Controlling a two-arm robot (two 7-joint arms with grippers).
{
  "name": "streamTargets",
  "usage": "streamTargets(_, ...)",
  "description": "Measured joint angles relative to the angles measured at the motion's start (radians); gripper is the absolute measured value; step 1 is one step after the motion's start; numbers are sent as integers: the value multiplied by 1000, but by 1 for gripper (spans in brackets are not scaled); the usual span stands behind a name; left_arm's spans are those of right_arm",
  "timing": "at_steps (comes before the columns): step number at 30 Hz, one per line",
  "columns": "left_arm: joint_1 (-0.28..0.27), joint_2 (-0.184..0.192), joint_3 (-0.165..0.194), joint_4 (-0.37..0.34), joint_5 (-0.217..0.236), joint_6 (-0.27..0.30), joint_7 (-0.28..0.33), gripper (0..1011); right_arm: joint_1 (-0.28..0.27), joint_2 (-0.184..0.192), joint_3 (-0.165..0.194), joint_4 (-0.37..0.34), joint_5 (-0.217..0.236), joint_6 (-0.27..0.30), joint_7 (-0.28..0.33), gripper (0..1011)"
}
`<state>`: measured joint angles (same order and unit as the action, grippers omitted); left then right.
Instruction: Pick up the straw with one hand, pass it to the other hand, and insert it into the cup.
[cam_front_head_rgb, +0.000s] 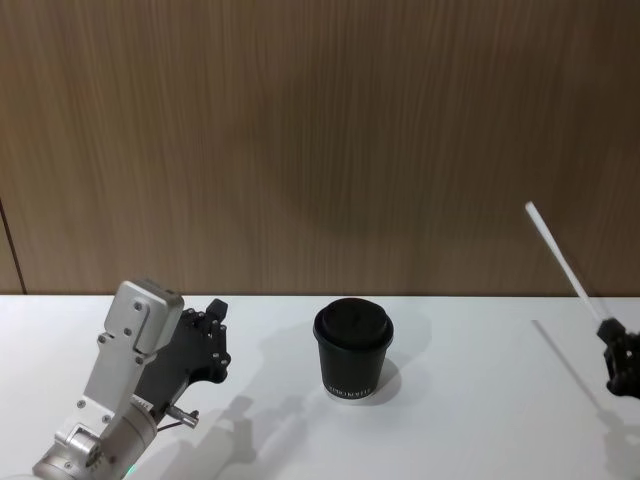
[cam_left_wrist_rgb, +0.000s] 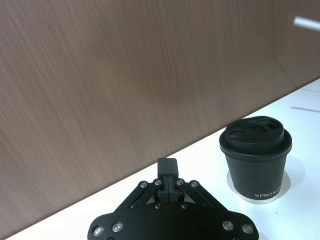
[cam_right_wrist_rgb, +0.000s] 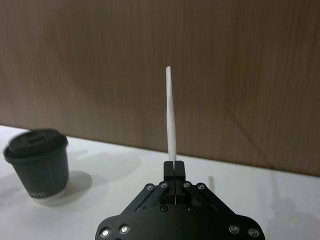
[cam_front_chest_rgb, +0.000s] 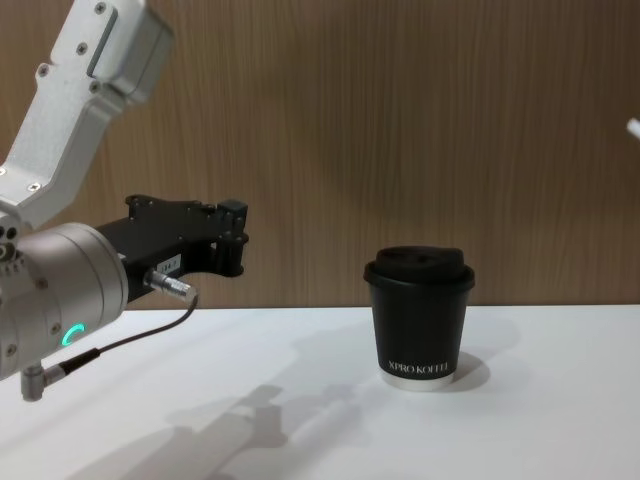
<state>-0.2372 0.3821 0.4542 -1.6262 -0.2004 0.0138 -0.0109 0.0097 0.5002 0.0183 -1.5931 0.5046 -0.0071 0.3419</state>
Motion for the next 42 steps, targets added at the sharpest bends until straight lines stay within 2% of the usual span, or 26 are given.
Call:
streamTargets(9, 0, 0, 0, 0, 0, 0, 0, 0, 37, -17, -16, -32, 41, -59, 67, 11)
streamTargets(18, 0, 0, 0, 0, 0, 0, 0, 0, 81, -28, -41, -66, 119, -88, 163, 11)
streamTargets(28, 0, 0, 0, 0, 0, 0, 0, 0, 119, -30, -71, -92, 198, -83, 254, 11)
streamTargets(42, 0, 0, 0, 0, 0, 0, 0, 0, 172, -33, -137, -106, 320, -29, 390, 10)
